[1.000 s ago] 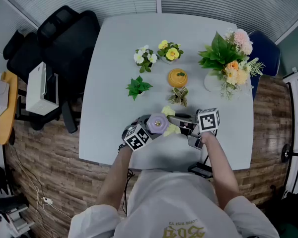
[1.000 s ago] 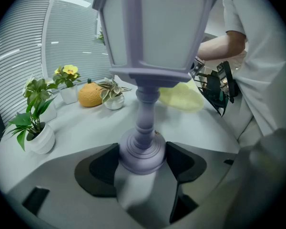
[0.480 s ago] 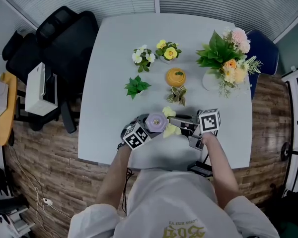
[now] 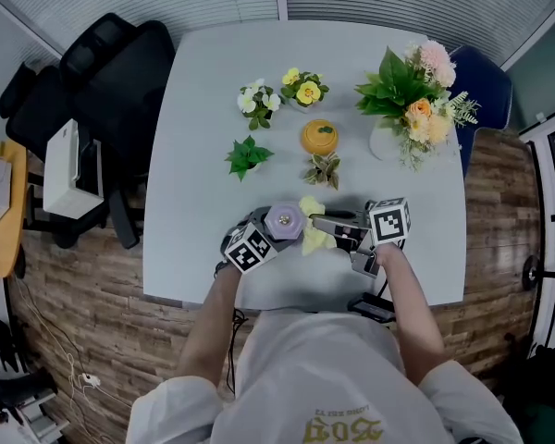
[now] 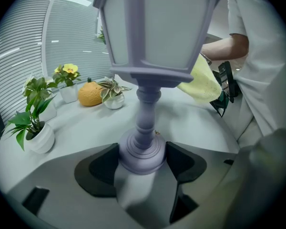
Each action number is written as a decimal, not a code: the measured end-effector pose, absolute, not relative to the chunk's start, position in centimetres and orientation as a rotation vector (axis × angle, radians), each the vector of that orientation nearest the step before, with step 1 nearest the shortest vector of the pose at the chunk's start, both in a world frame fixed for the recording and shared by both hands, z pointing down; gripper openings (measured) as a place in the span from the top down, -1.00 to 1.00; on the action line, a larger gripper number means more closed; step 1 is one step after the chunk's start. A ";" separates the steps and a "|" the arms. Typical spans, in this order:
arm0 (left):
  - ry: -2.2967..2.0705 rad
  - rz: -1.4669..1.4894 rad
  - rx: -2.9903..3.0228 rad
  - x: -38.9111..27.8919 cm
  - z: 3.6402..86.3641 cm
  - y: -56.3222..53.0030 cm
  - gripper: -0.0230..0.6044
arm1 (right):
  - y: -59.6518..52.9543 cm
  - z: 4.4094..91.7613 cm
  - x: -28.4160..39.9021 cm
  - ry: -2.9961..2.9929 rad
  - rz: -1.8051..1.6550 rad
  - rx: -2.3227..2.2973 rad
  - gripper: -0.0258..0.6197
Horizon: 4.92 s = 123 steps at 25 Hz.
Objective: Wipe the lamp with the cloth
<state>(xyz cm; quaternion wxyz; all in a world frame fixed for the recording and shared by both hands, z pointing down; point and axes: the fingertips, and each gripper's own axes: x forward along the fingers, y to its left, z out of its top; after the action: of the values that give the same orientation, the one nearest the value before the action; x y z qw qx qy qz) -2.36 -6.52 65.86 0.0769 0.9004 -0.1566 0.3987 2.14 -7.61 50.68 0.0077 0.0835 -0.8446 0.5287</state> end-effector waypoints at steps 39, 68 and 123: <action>-0.466 1.195 2.692 -2.4 65.8 -6.5 -0.06 | -3.9 50.7 0.7 -2.579 1.669 0.031 0.76; -0.463 1.198 2.689 -2.4 65.8 -6.4 -0.06 | -3.7 52.6 -0.4 -2.492 1.646 0.032 0.76; -0.466 1.195 2.696 -2.4 65.7 -6.5 -0.06 | -3.9 57.6 -2.7 -2.302 1.572 0.055 0.76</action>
<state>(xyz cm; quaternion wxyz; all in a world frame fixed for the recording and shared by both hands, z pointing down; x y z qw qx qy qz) -2.36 -6.50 65.75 0.0780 0.9003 -0.1555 0.3990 -2.69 -3.89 57.61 0.1759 0.0194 -0.8128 0.5550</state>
